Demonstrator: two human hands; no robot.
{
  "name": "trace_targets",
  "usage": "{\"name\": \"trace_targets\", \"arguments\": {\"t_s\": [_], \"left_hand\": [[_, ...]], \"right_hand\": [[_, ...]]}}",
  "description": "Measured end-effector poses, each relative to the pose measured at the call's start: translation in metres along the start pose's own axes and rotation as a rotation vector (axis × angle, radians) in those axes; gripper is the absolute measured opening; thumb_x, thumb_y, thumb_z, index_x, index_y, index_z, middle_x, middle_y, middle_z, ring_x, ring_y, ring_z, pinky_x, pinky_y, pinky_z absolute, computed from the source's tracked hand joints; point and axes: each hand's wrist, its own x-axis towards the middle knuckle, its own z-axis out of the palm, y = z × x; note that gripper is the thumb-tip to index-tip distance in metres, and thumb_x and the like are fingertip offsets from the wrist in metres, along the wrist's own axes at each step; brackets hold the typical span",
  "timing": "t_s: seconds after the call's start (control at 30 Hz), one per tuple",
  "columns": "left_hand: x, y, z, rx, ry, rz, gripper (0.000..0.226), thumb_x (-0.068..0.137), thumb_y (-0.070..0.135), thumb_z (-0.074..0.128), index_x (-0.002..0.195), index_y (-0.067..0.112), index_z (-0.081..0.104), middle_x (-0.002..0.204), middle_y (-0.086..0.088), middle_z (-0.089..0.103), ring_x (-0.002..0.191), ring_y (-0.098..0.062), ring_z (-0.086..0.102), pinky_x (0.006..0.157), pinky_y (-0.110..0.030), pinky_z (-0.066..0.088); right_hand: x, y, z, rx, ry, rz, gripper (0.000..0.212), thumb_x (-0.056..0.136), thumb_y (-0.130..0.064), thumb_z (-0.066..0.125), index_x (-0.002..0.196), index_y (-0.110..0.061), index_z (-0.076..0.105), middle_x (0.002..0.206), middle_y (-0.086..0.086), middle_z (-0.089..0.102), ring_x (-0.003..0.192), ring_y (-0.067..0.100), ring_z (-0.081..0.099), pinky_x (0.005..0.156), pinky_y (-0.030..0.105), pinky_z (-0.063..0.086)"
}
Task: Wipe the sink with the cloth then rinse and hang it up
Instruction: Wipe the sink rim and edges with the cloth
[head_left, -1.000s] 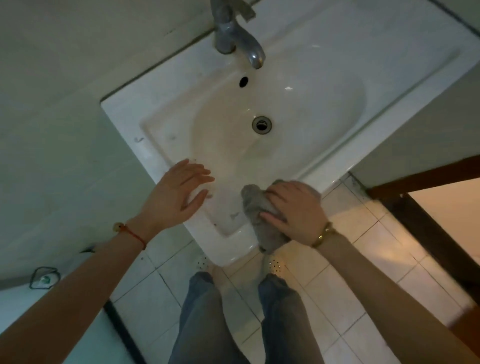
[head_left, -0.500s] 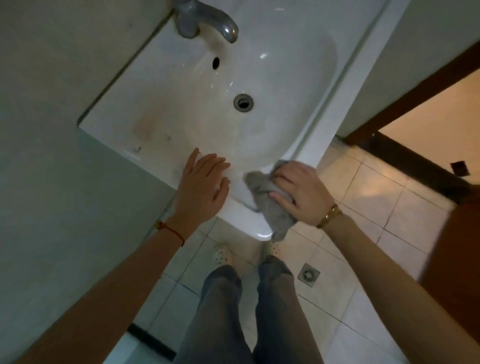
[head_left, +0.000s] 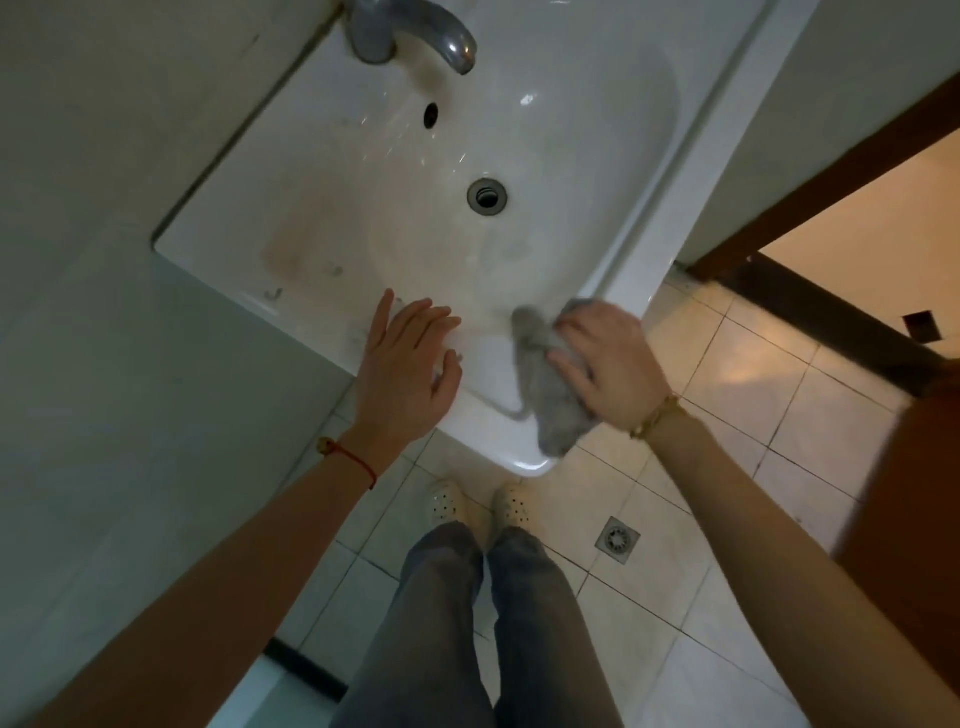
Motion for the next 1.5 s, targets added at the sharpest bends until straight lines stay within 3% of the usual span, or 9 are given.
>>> {"name": "trace_targets", "arguments": {"t_s": [0.13,0.3,0.47,0.67,0.83,0.97,1.13,1.33,1.5], "left_hand": [[0.001,0.005,0.000,-0.003,0.004,-0.012,0.035,0.092,0.020,0.048,0.115,0.004,0.068,0.120,-0.009,0.069,0.123,-0.028,0.059,0.120,-0.055,0.024],[0.002,0.005,0.000,0.010,0.024,-0.037,0.035,0.092,0.021,0.046,0.114,0.006,0.068,0.122,-0.009,0.067,0.125,-0.029,0.056,0.120,-0.057,0.022],[0.002,0.010,0.002,0.043,0.076,-0.147,0.042,0.090,0.020,0.049,0.128,0.005,0.060,0.138,-0.011,0.057,0.138,-0.031,0.043,0.123,-0.055,0.012],[-0.010,0.046,0.009,-0.053,0.428,-0.794,0.054,0.098,0.020,0.047,0.147,0.001,0.035,0.156,-0.018,0.029,0.146,-0.033,0.024,0.124,-0.043,0.014],[0.001,0.077,0.025,-0.199,0.604,-1.168,0.053,0.105,0.022,0.035,0.154,0.005,0.022,0.161,-0.016,0.018,0.149,-0.023,0.017,0.123,-0.024,0.009],[0.004,0.085,0.036,-0.228,0.601,-1.223,0.051,0.106,0.017,0.030,0.155,0.008,0.022,0.163,-0.011,0.019,0.151,-0.018,0.016,0.123,-0.020,0.010],[0.005,0.084,0.037,-0.224,0.644,-1.237,0.049,0.106,0.013,0.031,0.154,0.008,0.025,0.162,-0.011,0.024,0.149,-0.013,0.019,0.116,-0.006,0.007],[0.006,0.084,0.039,-0.238,0.676,-1.228,0.050,0.105,0.015,0.032,0.155,0.013,0.026,0.162,-0.006,0.025,0.151,-0.015,0.020,0.121,-0.021,0.017],[0.006,0.084,0.038,-0.237,0.681,-1.241,0.050,0.105,0.016,0.033,0.155,0.015,0.027,0.162,-0.005,0.025,0.150,-0.014,0.022,0.114,-0.002,0.010]], "right_hand": [[0.028,0.003,-0.006,-0.152,0.027,0.126,0.038,0.097,-0.038,0.038,0.105,-0.012,0.064,0.105,0.005,0.064,0.104,0.026,0.056,0.102,0.038,0.035],[0.005,-0.027,0.010,-0.111,-0.118,-0.127,0.048,0.094,-0.046,0.039,0.129,-0.017,0.053,0.126,0.005,0.056,0.116,0.024,0.051,0.107,0.042,0.033],[0.034,-0.021,0.011,-0.123,-0.292,-0.197,0.058,0.097,-0.050,0.026,0.143,-0.014,0.035,0.136,0.007,0.048,0.124,0.025,0.046,0.109,0.040,0.032],[0.096,-0.032,0.023,0.083,-0.571,-0.209,0.066,0.098,-0.048,0.030,0.148,-0.007,0.015,0.146,0.012,0.035,0.131,0.029,0.037,0.111,0.040,0.029],[0.077,0.003,0.003,0.092,-0.597,-0.508,0.071,0.095,-0.047,0.042,0.147,-0.005,0.017,0.152,0.015,0.029,0.138,0.028,0.029,0.119,0.036,0.019],[0.084,0.017,0.000,0.153,-0.617,-0.644,0.059,0.098,-0.033,0.042,0.147,-0.006,0.022,0.152,0.015,0.028,0.141,0.027,0.027,0.120,0.034,0.019],[0.120,-0.026,0.018,0.333,-0.768,-0.498,0.060,0.101,-0.028,0.032,0.151,-0.016,0.000,0.161,0.001,-0.001,0.145,0.020,0.017,0.119,0.032,0.016],[0.106,-0.002,0.011,0.179,-0.776,-0.708,0.065,0.100,-0.020,0.038,0.148,0.001,0.000,0.158,0.021,-0.001,0.147,0.031,0.004,0.121,0.041,0.010],[0.123,-0.027,0.033,0.216,-0.752,-0.623,0.069,0.101,-0.026,0.035,0.149,-0.009,-0.012,0.158,0.013,-0.015,0.147,0.027,-0.006,0.121,0.043,0.011]]}}
